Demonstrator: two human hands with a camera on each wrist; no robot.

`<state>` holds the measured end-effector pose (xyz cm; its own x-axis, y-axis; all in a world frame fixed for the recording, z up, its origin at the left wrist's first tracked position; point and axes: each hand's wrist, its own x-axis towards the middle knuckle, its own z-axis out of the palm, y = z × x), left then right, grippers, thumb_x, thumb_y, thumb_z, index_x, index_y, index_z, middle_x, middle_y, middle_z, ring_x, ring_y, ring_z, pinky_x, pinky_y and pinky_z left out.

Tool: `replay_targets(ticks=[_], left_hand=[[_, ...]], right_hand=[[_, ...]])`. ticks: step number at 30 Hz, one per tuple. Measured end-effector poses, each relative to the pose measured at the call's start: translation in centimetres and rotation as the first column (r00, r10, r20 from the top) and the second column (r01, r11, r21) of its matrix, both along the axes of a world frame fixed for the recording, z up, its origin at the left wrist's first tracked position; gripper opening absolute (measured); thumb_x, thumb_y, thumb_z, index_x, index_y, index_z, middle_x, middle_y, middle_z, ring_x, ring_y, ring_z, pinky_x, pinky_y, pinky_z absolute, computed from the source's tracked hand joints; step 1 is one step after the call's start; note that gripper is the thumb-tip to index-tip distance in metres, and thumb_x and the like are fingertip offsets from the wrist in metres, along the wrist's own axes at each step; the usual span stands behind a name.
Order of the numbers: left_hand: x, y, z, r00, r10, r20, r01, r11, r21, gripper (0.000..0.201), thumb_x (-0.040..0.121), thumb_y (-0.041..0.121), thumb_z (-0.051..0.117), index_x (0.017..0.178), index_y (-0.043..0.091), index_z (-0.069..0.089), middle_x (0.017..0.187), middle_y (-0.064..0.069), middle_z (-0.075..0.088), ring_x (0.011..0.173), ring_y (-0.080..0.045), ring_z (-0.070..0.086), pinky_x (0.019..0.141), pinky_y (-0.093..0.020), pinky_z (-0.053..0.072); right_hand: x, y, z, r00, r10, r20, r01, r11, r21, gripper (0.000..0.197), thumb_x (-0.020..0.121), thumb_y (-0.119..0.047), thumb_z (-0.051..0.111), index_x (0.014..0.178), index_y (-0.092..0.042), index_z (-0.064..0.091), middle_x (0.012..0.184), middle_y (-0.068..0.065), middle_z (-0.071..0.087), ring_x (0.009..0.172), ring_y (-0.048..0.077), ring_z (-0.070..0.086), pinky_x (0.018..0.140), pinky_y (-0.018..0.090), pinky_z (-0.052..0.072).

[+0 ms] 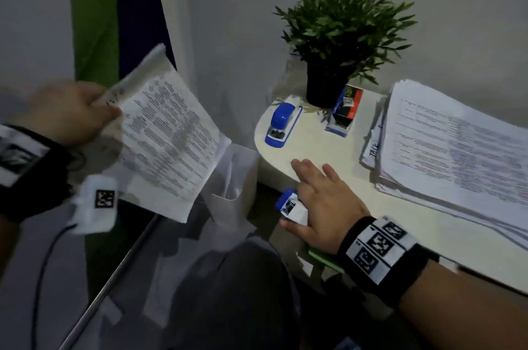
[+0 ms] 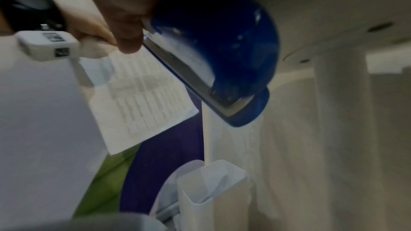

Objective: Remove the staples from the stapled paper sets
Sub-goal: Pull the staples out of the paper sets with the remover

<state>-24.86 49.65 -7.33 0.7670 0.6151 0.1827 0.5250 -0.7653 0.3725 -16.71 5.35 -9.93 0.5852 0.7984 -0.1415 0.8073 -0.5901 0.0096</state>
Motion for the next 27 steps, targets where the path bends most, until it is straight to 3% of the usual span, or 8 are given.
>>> replay_targets(ticks=[2, 5, 9, 12, 15, 20, 24, 27], left_hand=[[0.6, -7.1, 1.2, 0.999, 0.029, -0.035, -0.029, 0.999, -0.018, 0.022, 0.091, 0.024, 0.059, 0.105, 0.008, 0.066, 0.099, -0.024, 0.064, 0.093, -0.04, 0.059, 0.08, -0.04, 0.045], [3.2, -10.0, -2.4, 0.999, 0.042, -0.029, -0.044, 0.997, -0.063, 0.027, 0.095, 0.02, 0.049, 0.114, 0.005, 0.063, 0.106, -0.024, 0.064, 0.096, -0.038, 0.057, 0.075, -0.034, 0.041], [6.4, -10.2, -7.7, 0.998, 0.055, 0.013, -0.051, 0.977, -0.208, 0.028, 0.098, 0.017, 0.043, 0.112, 0.001, 0.062, 0.101, -0.023, 0.064, 0.089, -0.036, 0.059, 0.071, -0.032, 0.042], [8.0, -10.5, -11.2, 0.995, 0.093, 0.035, -0.079, 0.955, -0.287, 0.029, 0.098, 0.019, 0.042, 0.116, 0.004, 0.06, 0.101, -0.022, 0.064, 0.089, -0.036, 0.059, 0.072, -0.034, 0.044], [8.6, -10.8, -13.9, 0.987, 0.155, 0.038, -0.129, 0.914, -0.385, 0.032, 0.098, 0.025, 0.041, 0.124, 0.011, 0.056, 0.105, -0.018, 0.063, 0.089, -0.034, 0.058, 0.078, -0.034, 0.046], [9.0, -11.6, -16.8, 0.976, 0.216, -0.03, -0.203, 0.852, -0.483, 0.032, 0.099, 0.029, 0.041, 0.117, 0.008, 0.056, 0.106, -0.022, 0.062, 0.092, -0.037, 0.059, 0.082, -0.04, 0.047], [9.0, -11.6, -16.7, 0.982, 0.063, -0.178, -0.124, 0.926, -0.357, 0.029, 0.1, 0.019, 0.036, 0.121, 0.005, 0.05, 0.105, -0.026, 0.059, 0.083, -0.034, 0.052, 0.07, -0.035, 0.037], [9.0, -10.5, -16.1, 0.909, -0.145, -0.392, 0.052, 0.97, -0.237, 0.035, 0.095, 0.008, 0.04, 0.129, 0.01, 0.041, 0.109, -0.024, 0.058, 0.09, -0.035, 0.056, 0.073, -0.036, 0.042]], right_hand=[[-0.1, 0.1, -0.4, 0.999, -0.021, 0.035, 0.022, 1.0, -0.02, 0.078, 0.079, -0.071, 0.024, 0.112, -0.012, 0.065, 0.15, 0.011, 0.036, 0.138, 0.026, 0.035, 0.112, 0.045, 0.02], [0.1, 0.3, -1.1, 0.996, -0.059, 0.07, 0.059, 0.998, 0.002, 0.068, 0.08, -0.07, 0.032, 0.091, -0.015, 0.071, 0.137, 0.011, 0.053, 0.125, 0.027, 0.052, 0.107, 0.046, 0.032], [0.0, 0.2, -1.2, 0.998, -0.047, 0.049, 0.046, 0.999, 0.019, 0.07, 0.085, -0.07, 0.029, 0.084, -0.014, 0.07, 0.137, 0.014, 0.052, 0.125, 0.029, 0.052, 0.106, 0.046, 0.027], [0.0, 0.1, -1.2, 0.997, -0.052, 0.065, 0.049, 0.998, 0.048, 0.075, 0.087, -0.07, 0.018, 0.083, -0.016, 0.07, 0.136, 0.014, 0.053, 0.124, 0.029, 0.053, 0.105, 0.051, 0.037], [0.1, 0.1, -1.2, 0.996, -0.047, 0.075, 0.043, 0.998, 0.044, 0.075, 0.087, -0.07, 0.015, 0.085, -0.017, 0.069, 0.138, 0.014, 0.051, 0.125, 0.028, 0.052, 0.103, 0.054, 0.03], [-0.1, 0.1, -1.7, 0.994, -0.023, 0.106, 0.012, 0.995, 0.101, 0.058, 0.079, -0.066, 0.04, 0.084, -0.015, 0.066, 0.14, 0.016, 0.048, 0.128, 0.03, 0.049, 0.112, 0.049, 0.028], [-0.1, 0.2, -2.1, 0.994, -0.024, 0.104, 0.009, 0.989, 0.145, 0.054, 0.076, -0.062, 0.046, 0.083, -0.012, 0.065, 0.141, 0.017, 0.047, 0.129, 0.032, 0.047, 0.108, 0.048, 0.023], [-0.2, 0.1, -2.0, 0.995, -0.03, 0.092, 0.015, 0.987, 0.16, 0.056, 0.077, -0.063, 0.045, 0.086, -0.011, 0.065, 0.143, 0.017, 0.045, 0.13, 0.033, 0.045, 0.11, 0.049, 0.023]])
